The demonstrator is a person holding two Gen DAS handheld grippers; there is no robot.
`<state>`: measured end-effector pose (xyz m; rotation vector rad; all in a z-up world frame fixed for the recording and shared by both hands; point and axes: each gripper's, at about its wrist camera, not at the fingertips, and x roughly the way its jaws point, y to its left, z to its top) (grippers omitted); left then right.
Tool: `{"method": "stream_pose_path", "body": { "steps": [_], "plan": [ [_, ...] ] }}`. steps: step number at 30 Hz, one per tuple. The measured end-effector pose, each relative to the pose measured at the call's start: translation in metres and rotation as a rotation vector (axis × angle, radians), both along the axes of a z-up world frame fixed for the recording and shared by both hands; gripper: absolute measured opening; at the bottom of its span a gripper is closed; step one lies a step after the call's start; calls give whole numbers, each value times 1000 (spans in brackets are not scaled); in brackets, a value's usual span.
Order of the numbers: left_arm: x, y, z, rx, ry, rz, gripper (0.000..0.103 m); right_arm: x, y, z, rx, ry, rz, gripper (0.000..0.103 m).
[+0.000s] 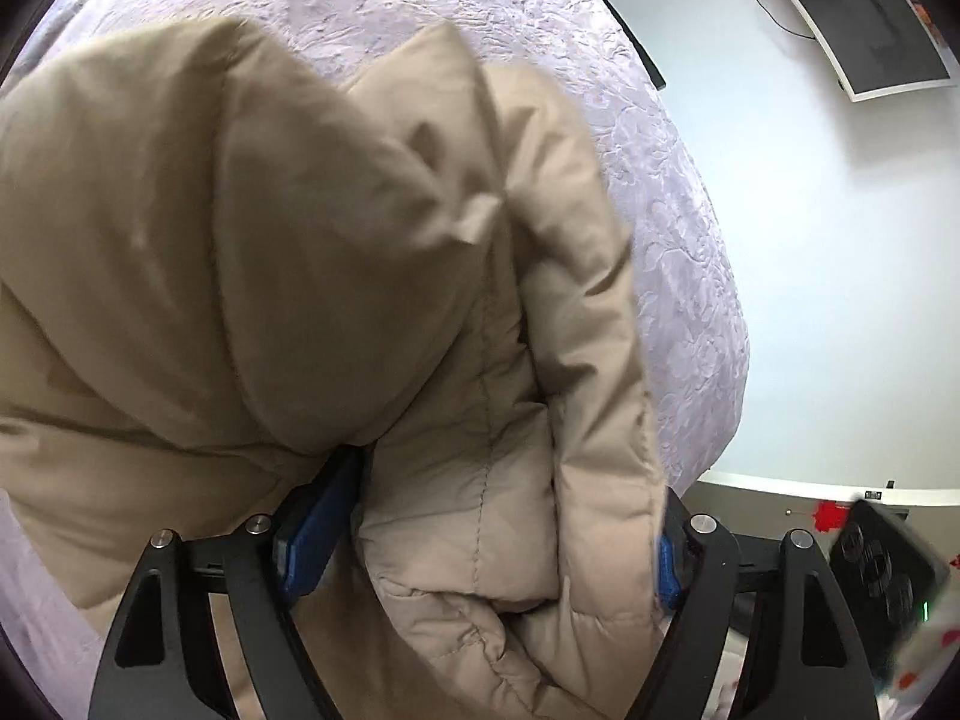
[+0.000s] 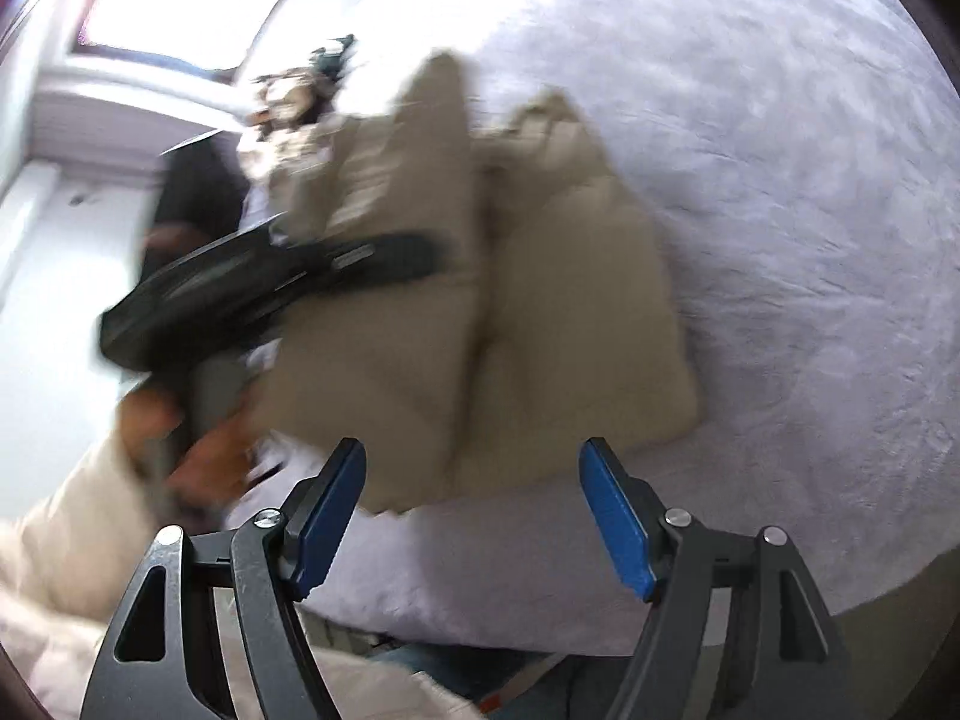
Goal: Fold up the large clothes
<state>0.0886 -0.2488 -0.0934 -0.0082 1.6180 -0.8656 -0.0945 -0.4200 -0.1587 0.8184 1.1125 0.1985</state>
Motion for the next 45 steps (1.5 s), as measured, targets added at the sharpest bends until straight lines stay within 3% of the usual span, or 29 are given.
{"method": "stream_pose_path", "body": {
  "steps": [1, 4, 6, 7, 8, 9, 11, 13, 16, 17, 20, 23, 25, 27, 29, 31, 34, 36, 41, 43, 45],
  "plan": [
    [5, -16, -3, 7, -3, -6, 81, 1, 8, 6, -3, -27, 27, 78],
    [36, 0, 10, -3, -9, -37, 81, 10, 37, 19, -42, -93, 112, 78],
    [38, 2, 28, -30, -22, -56, 81, 25, 51, 20, -95, -108, 107, 77],
    [39, 4, 37, -45, -34, -61, 81, 32, 55, 15, -140, -94, 80, 70],
    [39, 10, 50, -75, -59, -69, 81, 37, 54, 11, -164, -75, 50, 21],
    [36, 15, 59, -91, -88, -70, 81, 40, 51, 4, -176, -48, 5, 14],
    [37, 34, 83, -94, -209, -47, 81, 39, 32, -16, -121, 11, -114, 14],
    [53, 51, 94, -44, -320, -12, 81, 35, 18, -36, -86, 76, -174, 14],
    [76, 82, 76, 98, -451, 52, 81, 17, 8, -62, -38, 143, -211, 14],
    [83, 88, 64, 130, -461, 77, 81, 15, 3, -73, -12, 161, -224, 14],
    [94, 87, 31, 116, -431, 134, 81, 5, -3, -96, 46, 187, -241, 14],
    [95, 69, 6, 144, -485, 119, 81, 2, -10, -108, 159, 205, -232, 23],
    [91, 51, -8, 140, -488, 129, 81, -2, -20, -98, 205, 206, -190, 30],
    [98, 48, -11, 126, -476, 144, 81, -6, -32, -66, 193, 131, -112, 52],
    [95, 48, -8, 119, -470, 153, 81, -9, -51, -37, 189, 41, -110, 58],
    [96, 44, -14, 122, -471, 158, 81, -2, -73, -23, 180, -11, -164, 58],
    [96, 45, -14, 121, -470, 165, 81, 26, -96, -46, 174, 6, -230, 49],
    [96, 46, -13, 118, -466, 174, 81, 56, -98, -78, 201, 39, -210, 23],
    [101, 45, -14, 94, -447, 197, 81, 119, -68, -134, 315, 127, -100, 17],
    [101, 42, -15, 94, -445, 191, 81, 138, -50, -140, 395, 83, -28, 17],
    [99, 38, -17, 108, -448, 184, 81, 154, -37, -139, 411, 47, 75, 16]
  ]
}}
